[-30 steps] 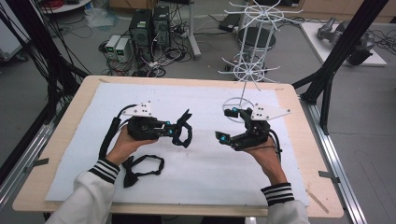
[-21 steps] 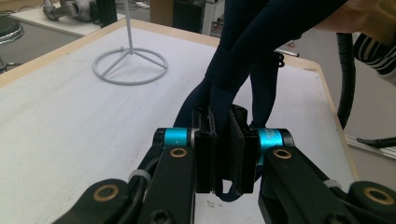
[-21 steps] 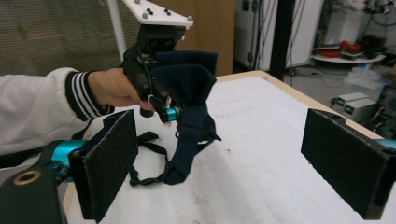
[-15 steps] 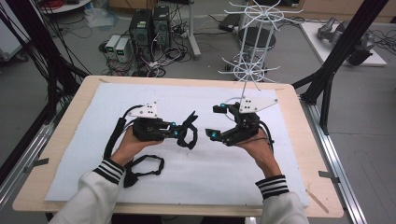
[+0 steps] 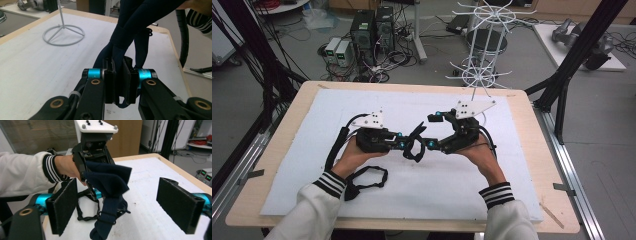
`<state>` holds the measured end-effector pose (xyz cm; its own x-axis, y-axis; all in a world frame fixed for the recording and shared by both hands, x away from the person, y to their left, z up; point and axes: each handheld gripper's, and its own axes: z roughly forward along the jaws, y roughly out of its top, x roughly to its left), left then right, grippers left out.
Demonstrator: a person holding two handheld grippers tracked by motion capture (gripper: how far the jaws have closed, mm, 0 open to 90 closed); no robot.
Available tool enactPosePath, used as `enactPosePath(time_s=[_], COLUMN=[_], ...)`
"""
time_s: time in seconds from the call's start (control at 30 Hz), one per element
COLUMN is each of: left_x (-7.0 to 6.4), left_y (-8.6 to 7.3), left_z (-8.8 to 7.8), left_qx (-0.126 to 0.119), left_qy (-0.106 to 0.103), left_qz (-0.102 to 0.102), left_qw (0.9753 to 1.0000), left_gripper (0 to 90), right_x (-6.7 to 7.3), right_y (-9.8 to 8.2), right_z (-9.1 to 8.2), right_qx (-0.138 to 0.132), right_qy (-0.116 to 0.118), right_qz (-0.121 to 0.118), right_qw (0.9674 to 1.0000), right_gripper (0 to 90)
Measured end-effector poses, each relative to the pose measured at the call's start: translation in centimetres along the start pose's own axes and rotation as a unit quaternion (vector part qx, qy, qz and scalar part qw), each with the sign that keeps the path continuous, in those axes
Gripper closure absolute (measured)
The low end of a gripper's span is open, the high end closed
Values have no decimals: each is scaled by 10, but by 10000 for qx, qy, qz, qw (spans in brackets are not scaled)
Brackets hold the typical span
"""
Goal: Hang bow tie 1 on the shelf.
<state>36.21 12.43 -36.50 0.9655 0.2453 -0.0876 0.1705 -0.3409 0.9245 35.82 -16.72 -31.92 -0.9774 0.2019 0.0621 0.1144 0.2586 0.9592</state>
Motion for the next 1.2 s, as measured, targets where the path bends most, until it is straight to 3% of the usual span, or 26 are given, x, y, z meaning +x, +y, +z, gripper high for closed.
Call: enactPosePath(time_s=[0.4,0.77,0.93,1.03,1.2], left_x=[-2,-2,-1,-2,-2], left_y=[0,0,0,0,0], left_z=[2,3,2,1,1], left_qx=[107,116,124,97,62], left_qy=[27,18,26,26,-9], left_qz=[97,66,87,66,81], left_qw=[9999,9999,9999,9999,9999], left_gripper=[818,818,818,818,817], right_x=[5,7,7,9,11], right_y=[1,0,1,2,3], right_z=[6,12,14,15,15], right_qx=[283,423,410,459,476], right_qy=[10,57,54,24,54], right_qz=[-335,-478,-557,-780,-840], right_qw=[9990,9979,9976,9959,9953], right_gripper=[363,502,615,715,824])
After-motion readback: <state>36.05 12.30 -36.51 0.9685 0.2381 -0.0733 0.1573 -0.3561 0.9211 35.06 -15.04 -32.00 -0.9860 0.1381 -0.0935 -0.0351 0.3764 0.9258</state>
